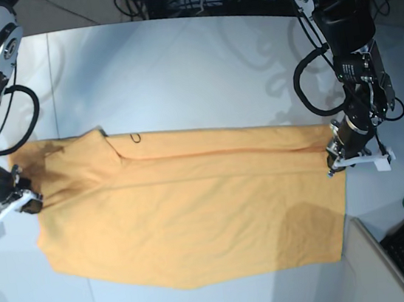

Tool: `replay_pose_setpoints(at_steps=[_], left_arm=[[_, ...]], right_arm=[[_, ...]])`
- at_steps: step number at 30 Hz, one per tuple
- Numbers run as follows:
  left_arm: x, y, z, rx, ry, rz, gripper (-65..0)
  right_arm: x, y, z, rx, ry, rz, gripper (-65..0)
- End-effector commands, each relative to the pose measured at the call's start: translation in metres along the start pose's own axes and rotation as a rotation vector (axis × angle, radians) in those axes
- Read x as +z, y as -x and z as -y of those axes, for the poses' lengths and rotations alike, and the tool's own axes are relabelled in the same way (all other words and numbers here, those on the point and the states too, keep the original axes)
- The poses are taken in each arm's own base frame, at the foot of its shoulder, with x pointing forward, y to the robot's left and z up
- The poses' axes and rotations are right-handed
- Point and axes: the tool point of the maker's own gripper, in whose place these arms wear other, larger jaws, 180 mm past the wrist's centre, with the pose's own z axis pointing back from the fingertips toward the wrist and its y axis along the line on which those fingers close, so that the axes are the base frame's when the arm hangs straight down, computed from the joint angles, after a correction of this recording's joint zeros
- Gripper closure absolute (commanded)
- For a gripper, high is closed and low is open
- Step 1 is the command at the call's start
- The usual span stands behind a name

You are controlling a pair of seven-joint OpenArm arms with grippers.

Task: Layout the t-shirt on the table in an organized manner, then fold the t-shirt properly
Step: 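Grasp the shirt edge with both grippers and fold it over lengthwise, then release the folded edge and reposition the right gripper along the fold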

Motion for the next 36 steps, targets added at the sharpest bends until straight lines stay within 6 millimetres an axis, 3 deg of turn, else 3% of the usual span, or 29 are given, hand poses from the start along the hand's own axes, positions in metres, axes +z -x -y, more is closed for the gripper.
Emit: replay_pose_setpoints(at_steps=[1, 4, 6, 7, 9, 11, 13, 16, 19, 21, 23, 26, 30, 31, 36], left_arm=[[0.001, -0.021, 0.011, -0.010, 0.030, 0.054, 0.0], [0.001, -0.021, 0.011, -0.012, 0.028, 0.053, 0.0], [0.001, -0.021, 0.011, -0.012, 0.028, 0.053, 0.0], [0.001, -0.021, 0.011, -0.011, 0.029, 0.054, -3.0], [0.001, -0.023, 0.012, -0.011, 0.032, 0.058, -20.1], [0.002, -0.027, 0.012, -0.006, 0.035, 0.071, -38.7], [0.003, -0.034, 0.017, -0.012, 0.047, 0.087, -51.8], [0.016, -0.047, 0.017, -0.030, 0.050, 0.136, -58.4], [0.037, -0.056, 0.003, -0.040, 0.043, 0.191, -58.4], [0.050, -0.053, -0.004, -0.045, 0.082, 0.208, -58.4], [0.065, -0.041, -0.025, -0.025, 0.088, 0.206, -55.6], [0.082, -0.021, -0.057, -0.045, 0.050, 0.169, -41.1], [0.097, 0.002, -0.084, -0.079, 0.012, 0.110, -6.3], [0.100, 0.005, -0.087, -0.084, 0.007, 0.104, 0.0], [0.106, 0.014, -0.098, -0.089, -0.014, 0.081, 0.0]], right_arm=[[0.003, -0.029, -0.002, 0.012, -0.009, 0.077, 0.0], [0.004, -0.030, -0.002, 0.012, -0.009, 0.083, 0.0], [0.004, -0.031, -0.002, 0.013, -0.009, 0.087, -12.5], [0.005, -0.034, -0.001, 0.014, -0.007, 0.096, -18.2], [0.006, -0.041, -0.001, 0.013, -0.007, 0.127, -24.5], [0.007, -0.042, 0.000, 0.013, -0.005, 0.143, -25.7], [0.010, -0.041, 0.002, 0.019, 0.001, 0.147, -25.7], [0.029, -0.035, 0.001, 0.088, 0.025, 0.174, -25.7], [0.052, -0.011, -0.027, 0.147, 0.014, 0.206, -25.7], [0.065, 0.012, -0.040, 0.158, 0.010, 0.203, -25.7], [0.074, 0.042, -0.047, 0.141, 0.010, 0.172, -25.7], [0.075, 0.077, -0.056, 0.119, -0.004, 0.108, -25.7], [0.069, 0.115, -0.068, 0.096, 0.001, 0.010, -26.4], [0.066, 0.121, -0.069, 0.082, -0.001, -0.003, -26.4], [0.043, 0.148, -0.076, -0.007, -0.028, -0.073, -26.6]])
